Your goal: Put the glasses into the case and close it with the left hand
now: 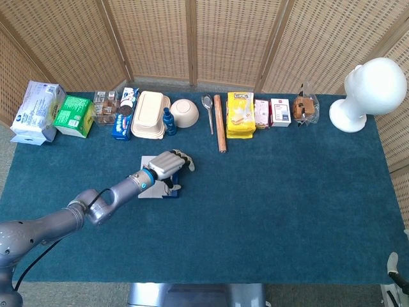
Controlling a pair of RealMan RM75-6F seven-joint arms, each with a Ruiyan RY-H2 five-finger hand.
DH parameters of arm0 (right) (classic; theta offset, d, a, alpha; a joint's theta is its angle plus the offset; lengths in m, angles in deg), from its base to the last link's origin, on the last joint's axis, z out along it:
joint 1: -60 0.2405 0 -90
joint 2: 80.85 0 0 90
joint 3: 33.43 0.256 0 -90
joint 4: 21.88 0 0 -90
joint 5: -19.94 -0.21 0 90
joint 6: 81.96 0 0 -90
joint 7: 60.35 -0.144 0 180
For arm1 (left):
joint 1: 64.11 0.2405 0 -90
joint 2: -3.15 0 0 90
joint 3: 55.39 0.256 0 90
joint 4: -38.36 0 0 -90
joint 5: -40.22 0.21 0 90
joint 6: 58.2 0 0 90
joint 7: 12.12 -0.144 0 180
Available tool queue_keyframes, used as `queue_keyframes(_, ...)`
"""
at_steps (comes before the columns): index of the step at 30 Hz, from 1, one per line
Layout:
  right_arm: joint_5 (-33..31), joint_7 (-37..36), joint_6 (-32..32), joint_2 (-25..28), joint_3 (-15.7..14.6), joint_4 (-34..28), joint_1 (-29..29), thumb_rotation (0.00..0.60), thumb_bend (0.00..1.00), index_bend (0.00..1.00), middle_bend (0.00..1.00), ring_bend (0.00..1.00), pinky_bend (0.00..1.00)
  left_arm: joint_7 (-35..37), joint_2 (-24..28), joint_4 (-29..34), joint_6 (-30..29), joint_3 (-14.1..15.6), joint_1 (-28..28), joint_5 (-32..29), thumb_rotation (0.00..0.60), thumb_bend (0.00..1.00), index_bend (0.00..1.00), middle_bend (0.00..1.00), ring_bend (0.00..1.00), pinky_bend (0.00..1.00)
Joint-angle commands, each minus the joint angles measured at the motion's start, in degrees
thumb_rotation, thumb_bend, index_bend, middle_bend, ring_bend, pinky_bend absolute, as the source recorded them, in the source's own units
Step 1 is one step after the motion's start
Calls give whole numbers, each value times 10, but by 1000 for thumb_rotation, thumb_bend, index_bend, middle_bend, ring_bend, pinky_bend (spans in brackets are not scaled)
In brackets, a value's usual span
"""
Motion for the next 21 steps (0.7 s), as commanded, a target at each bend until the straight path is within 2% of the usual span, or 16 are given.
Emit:
queue_keyframes(1,2,1,0,-1,0,0,1,600,491,54,279,138,100,-1,6,4,3,4,3,-4,600,239,276,238,178,196)
queue_keyframes(14,9,4,0,-2,0,-3,2,600,493,41,279,138,100,-3,95,89,26,27,36,-37,600,239,266,251,202,233)
queue_keyframes(21,15,5,-7,-5,1,-3,9,600,493,40,279,138,100,-3,174,180,37,47,63,-56,600,239,244,239,202,240)
